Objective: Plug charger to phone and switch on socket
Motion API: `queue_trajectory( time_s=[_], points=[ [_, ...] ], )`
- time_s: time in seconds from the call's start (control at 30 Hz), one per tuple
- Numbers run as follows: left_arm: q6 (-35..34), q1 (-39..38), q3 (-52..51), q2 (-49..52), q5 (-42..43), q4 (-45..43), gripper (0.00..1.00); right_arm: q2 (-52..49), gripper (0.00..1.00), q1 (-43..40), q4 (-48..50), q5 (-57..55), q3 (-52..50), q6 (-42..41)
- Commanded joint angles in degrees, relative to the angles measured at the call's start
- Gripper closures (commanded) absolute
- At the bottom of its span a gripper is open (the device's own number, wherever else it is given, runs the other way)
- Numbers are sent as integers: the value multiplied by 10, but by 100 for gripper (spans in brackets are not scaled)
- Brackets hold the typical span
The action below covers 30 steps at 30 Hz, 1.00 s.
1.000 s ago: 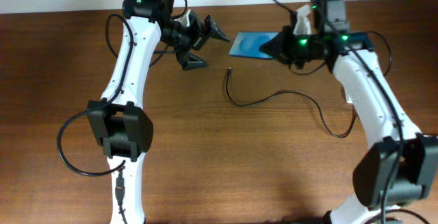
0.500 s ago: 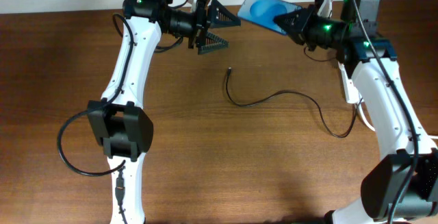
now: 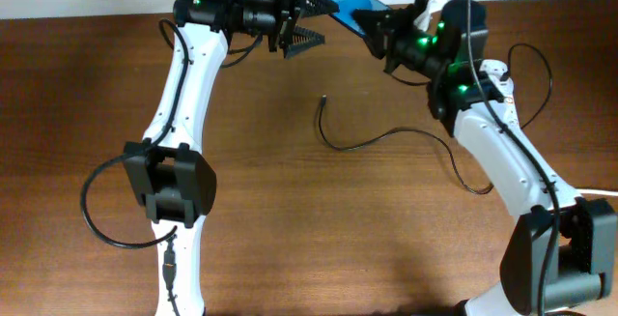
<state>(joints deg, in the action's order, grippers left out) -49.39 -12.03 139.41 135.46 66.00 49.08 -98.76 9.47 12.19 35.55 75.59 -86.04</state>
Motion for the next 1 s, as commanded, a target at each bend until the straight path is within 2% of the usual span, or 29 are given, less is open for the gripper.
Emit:
queue_trajectory(
  time_s=[0.0, 0.23, 0.47, 0.73, 0.87, 0.97],
  points=[
    [-97, 2, 10, -5, -63, -20, 35, 17, 96, 16, 7, -63, 3, -70],
    [-172, 1, 10, -5, -78, -116, 39, 17, 96, 43, 1, -92, 3, -109],
    [-183, -7, 10, -5, -95, -122, 46, 16, 96, 59, 1, -125, 3, -148],
    [-200, -8, 10, -5, -105, -123, 64, 16, 96, 64, 1, -118, 3, -153],
    [-205, -9, 10, -5, -105, -126, 67, 16, 96, 73, 1, -123, 3, -154],
    [-205, -9, 10, -5, -103, -126, 80, 16, 96, 74, 1, -123, 3, -154]
  ],
)
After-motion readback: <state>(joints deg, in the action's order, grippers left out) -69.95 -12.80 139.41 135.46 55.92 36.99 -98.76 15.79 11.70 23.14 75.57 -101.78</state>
